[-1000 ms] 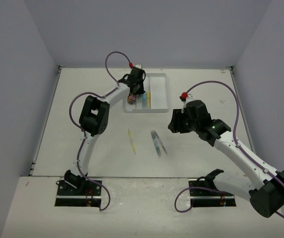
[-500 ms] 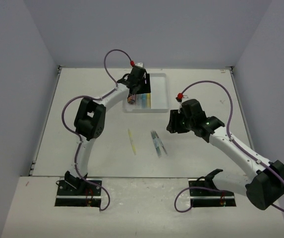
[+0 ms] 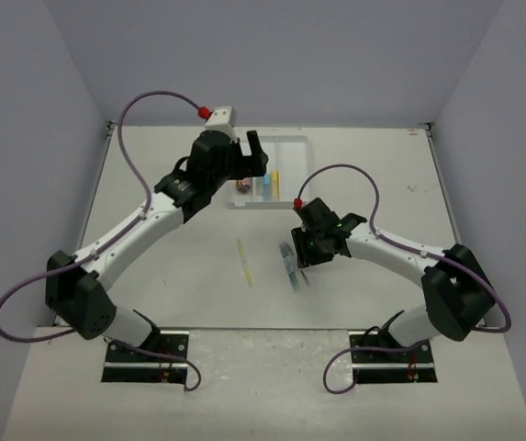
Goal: Sort the stationery into containers
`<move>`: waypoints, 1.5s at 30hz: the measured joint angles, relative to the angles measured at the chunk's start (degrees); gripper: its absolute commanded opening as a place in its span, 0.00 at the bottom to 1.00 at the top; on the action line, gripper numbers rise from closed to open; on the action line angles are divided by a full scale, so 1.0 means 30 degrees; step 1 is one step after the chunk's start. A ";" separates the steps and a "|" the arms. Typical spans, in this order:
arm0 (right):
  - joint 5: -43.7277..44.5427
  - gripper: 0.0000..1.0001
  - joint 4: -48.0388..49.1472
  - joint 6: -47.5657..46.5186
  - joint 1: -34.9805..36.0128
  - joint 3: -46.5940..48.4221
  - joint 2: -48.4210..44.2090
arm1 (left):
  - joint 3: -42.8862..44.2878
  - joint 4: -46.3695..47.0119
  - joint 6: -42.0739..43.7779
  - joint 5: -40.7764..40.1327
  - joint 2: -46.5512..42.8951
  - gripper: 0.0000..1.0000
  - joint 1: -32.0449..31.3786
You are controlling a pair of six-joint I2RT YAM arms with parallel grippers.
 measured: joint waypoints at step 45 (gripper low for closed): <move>0.2571 0.21 -0.4754 -0.1597 -0.5355 2.3184 1.4086 | -1.2195 -0.0778 -0.4158 -0.2927 -0.3529 0.89 -0.4354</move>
